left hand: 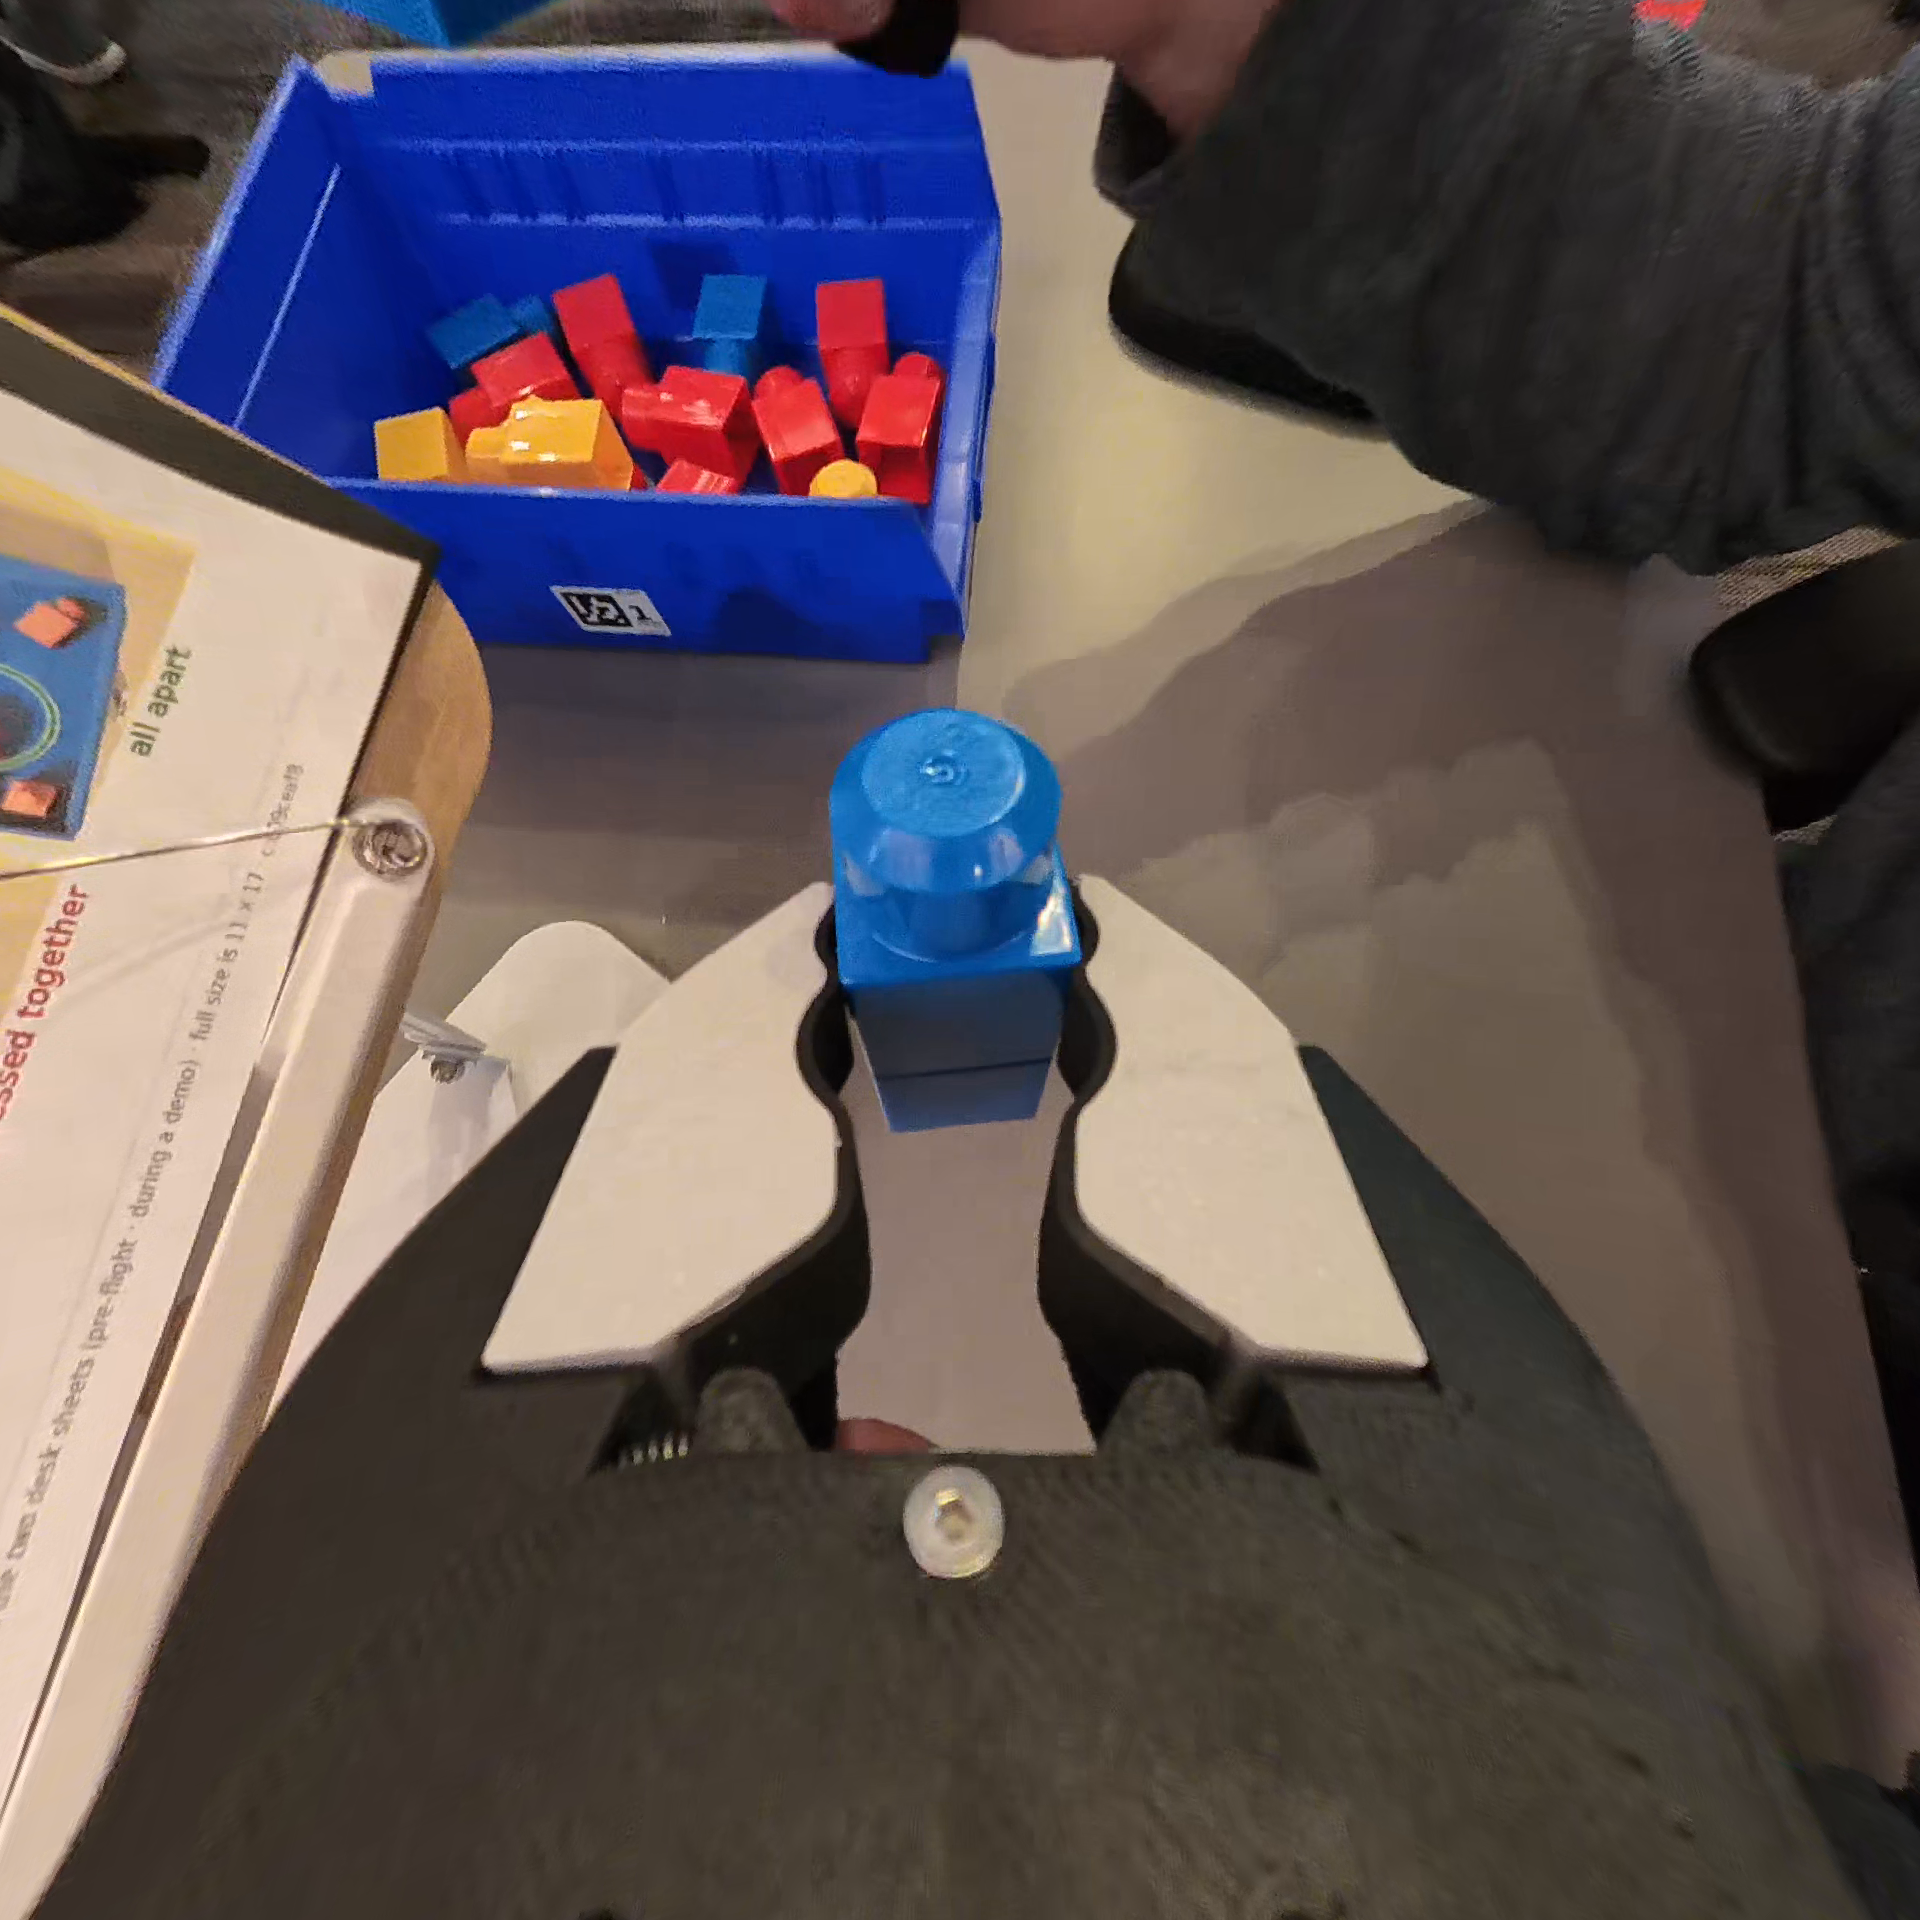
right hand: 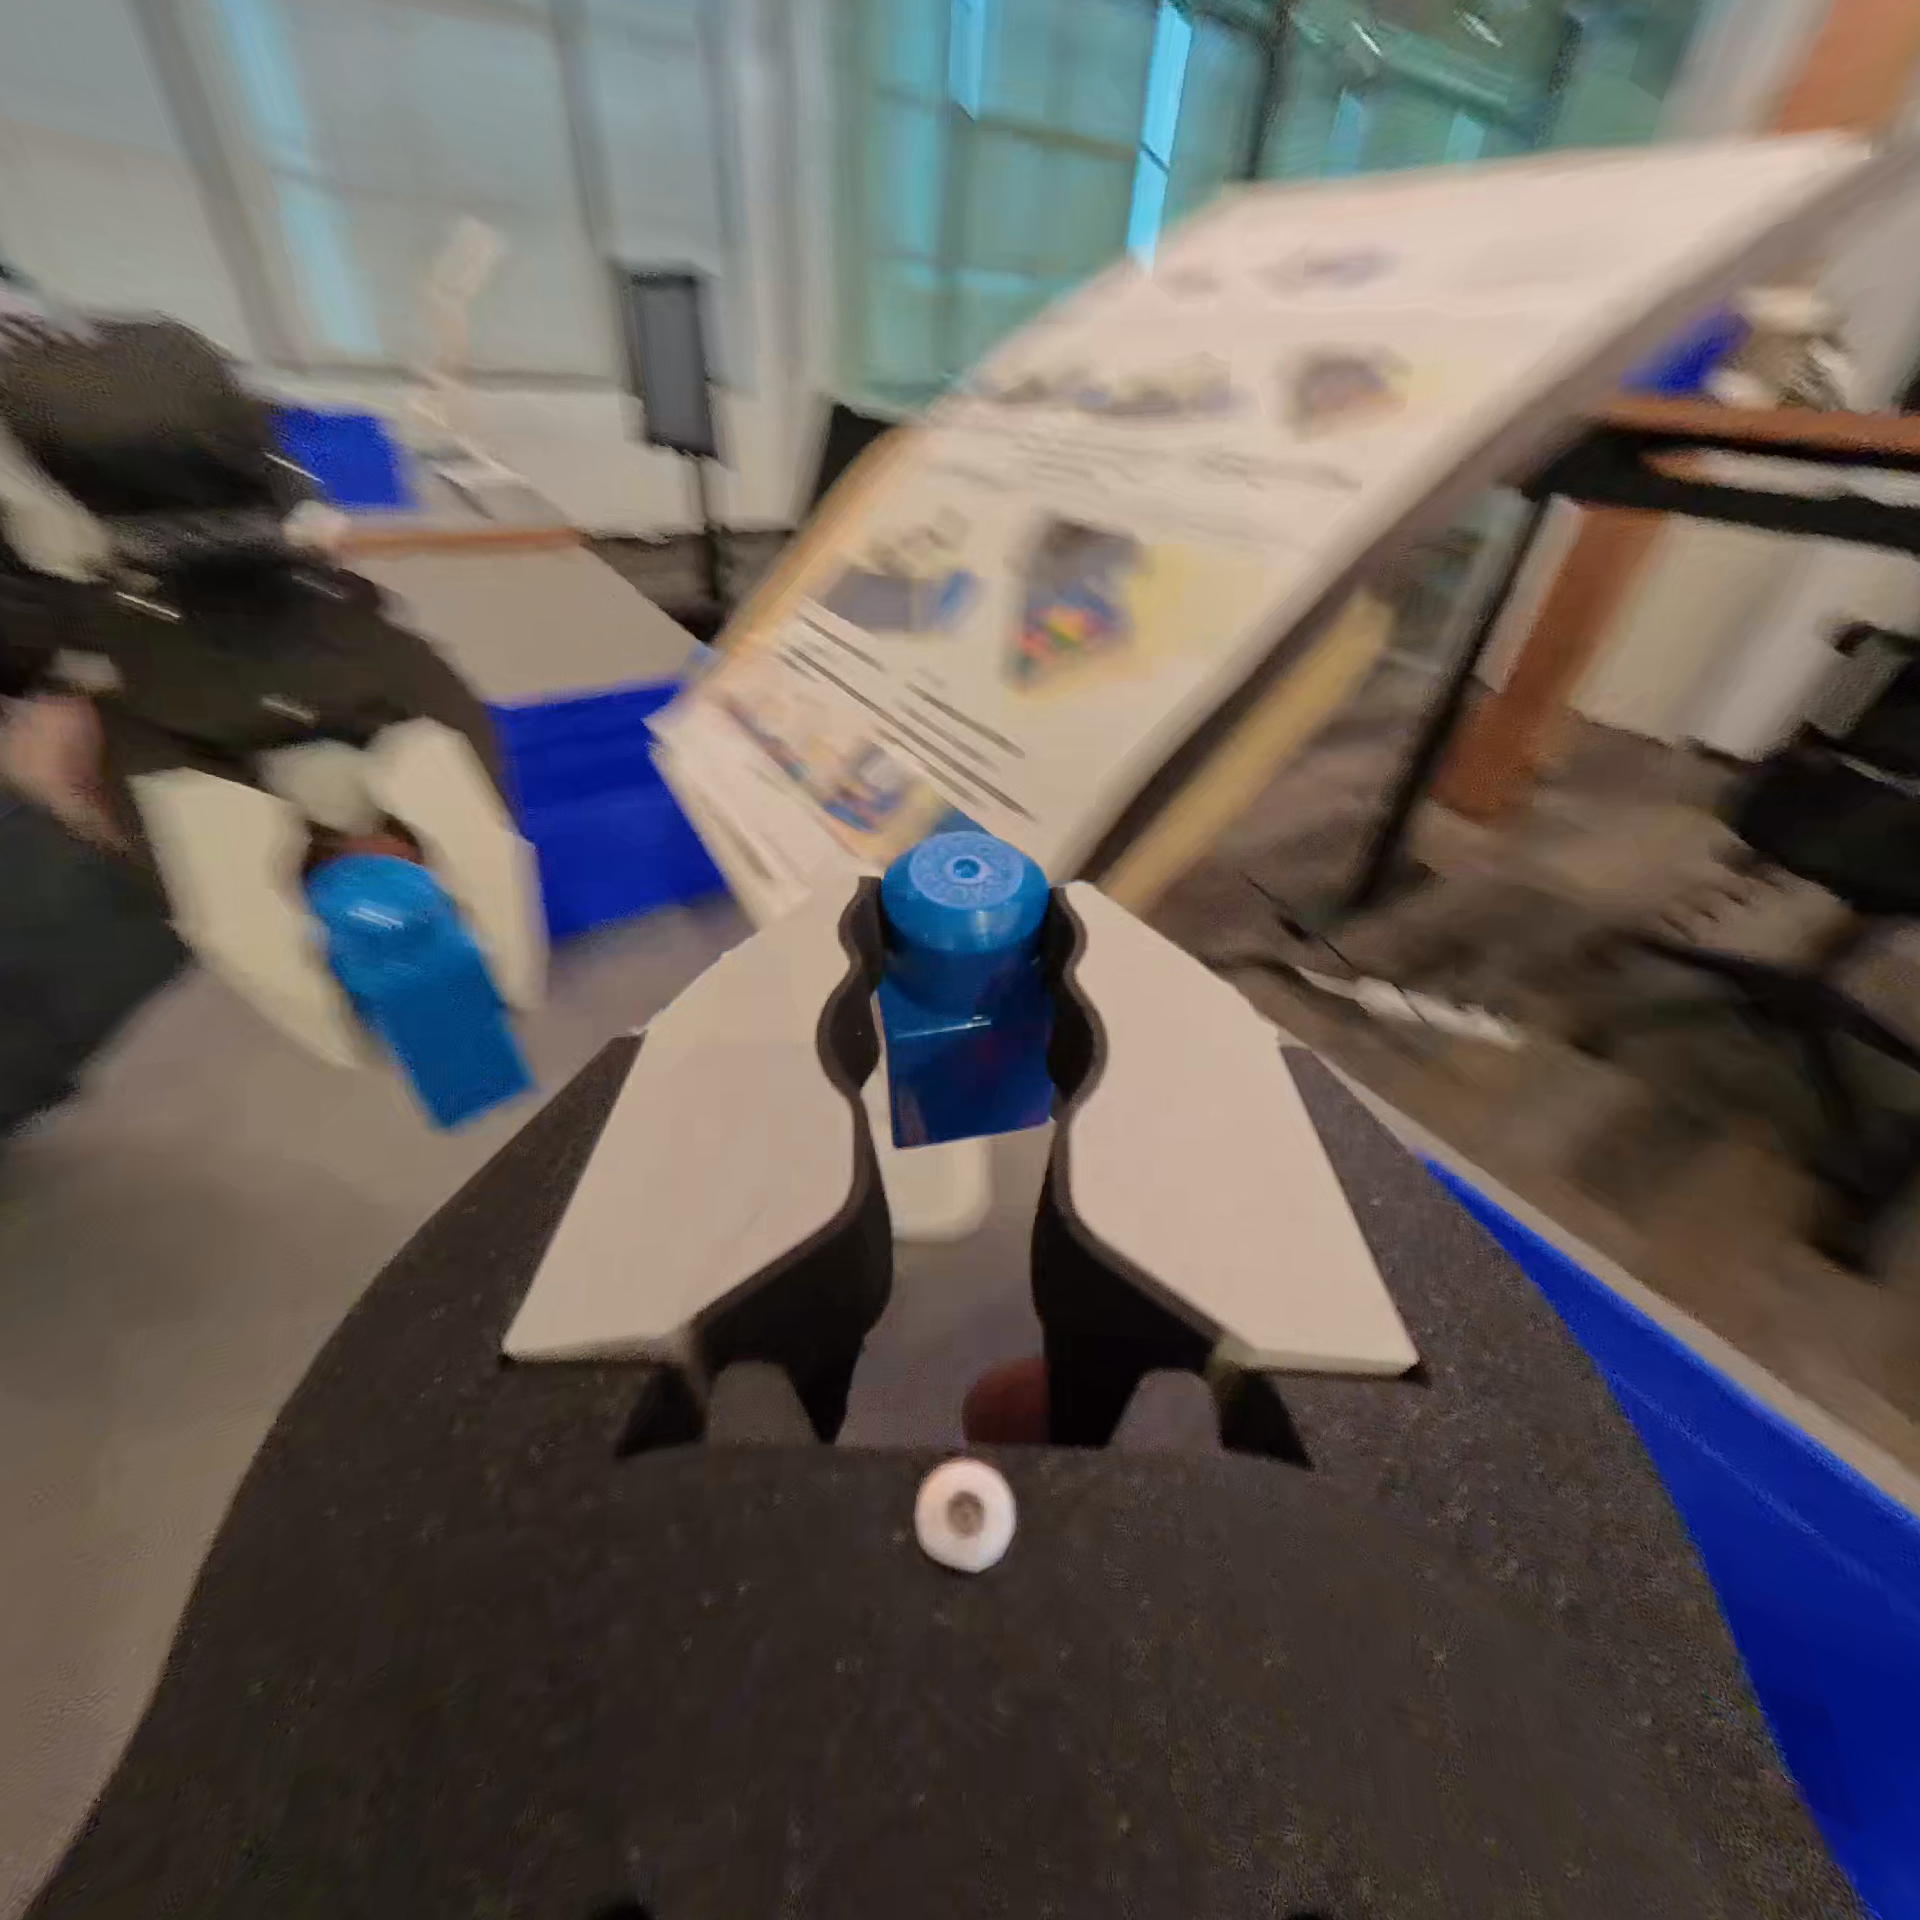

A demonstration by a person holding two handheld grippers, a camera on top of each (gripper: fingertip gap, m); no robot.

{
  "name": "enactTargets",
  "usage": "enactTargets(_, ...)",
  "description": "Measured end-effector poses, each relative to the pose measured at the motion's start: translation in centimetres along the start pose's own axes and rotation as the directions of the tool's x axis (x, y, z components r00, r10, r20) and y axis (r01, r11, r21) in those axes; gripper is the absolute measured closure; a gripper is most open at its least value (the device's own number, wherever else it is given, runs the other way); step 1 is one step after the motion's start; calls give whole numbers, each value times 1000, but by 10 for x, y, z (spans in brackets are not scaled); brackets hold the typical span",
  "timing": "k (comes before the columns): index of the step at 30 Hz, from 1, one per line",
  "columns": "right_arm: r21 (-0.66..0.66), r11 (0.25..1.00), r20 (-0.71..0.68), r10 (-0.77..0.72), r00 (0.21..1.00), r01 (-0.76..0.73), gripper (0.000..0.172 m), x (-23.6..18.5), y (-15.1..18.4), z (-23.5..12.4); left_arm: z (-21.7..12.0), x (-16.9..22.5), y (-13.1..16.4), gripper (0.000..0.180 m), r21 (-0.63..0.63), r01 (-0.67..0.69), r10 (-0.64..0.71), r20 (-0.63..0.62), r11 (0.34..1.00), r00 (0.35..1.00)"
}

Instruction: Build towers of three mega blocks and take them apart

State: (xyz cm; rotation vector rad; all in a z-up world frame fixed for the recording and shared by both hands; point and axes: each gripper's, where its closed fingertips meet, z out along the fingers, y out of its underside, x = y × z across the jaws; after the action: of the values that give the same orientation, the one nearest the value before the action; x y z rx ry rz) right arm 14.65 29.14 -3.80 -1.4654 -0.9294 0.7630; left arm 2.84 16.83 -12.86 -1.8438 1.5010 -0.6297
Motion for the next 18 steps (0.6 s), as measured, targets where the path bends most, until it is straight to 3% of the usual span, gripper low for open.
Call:
enactTargets(2, -136, 990, -197, 11, 980, -38, 133, 50, 32, -15, 1, 2, 0, 144, -5, -5, 5, -5, 1000, 1000)
enactTargets(3, -171, 984, -277, -6, 961, -43, 120, 69, 41, -23, 2, 1, 0, 144, -9, -7, 7, 5, 1000, 1000)
enactTargets(5, -189, 982, -300, -30, 954, -29, 120, 75, 42, -30, 4, 1, -4, 144, 6, 10, -10, 2, 1000, 1000)
enactTargets(7, -136, 990, -180, -57, 982, 33, 122, 45, 24, -22, 5, 1, -6, 143, 14, -1, 1, 9, 1000, 1000)
enactTargets(9, -84, 994, 96, -67, 993, 75, 126, -16, 9, -5, 6, 2, -8, 143, 21, 1, -1, -1, 1000, 1000)
enactTargets(13, -60, 987, 469, -105, 877, 151, 124, -123, 7, 25, 6, 5, -14, 143, 49, -4, 4, -4, 999, 1000)
enactTargets(18, -100, 978, 623, -83, 778, 184, 126, -182, 28, 50, 3, 12, -21, 143, 77, -26, 28, -16, 997, 999)
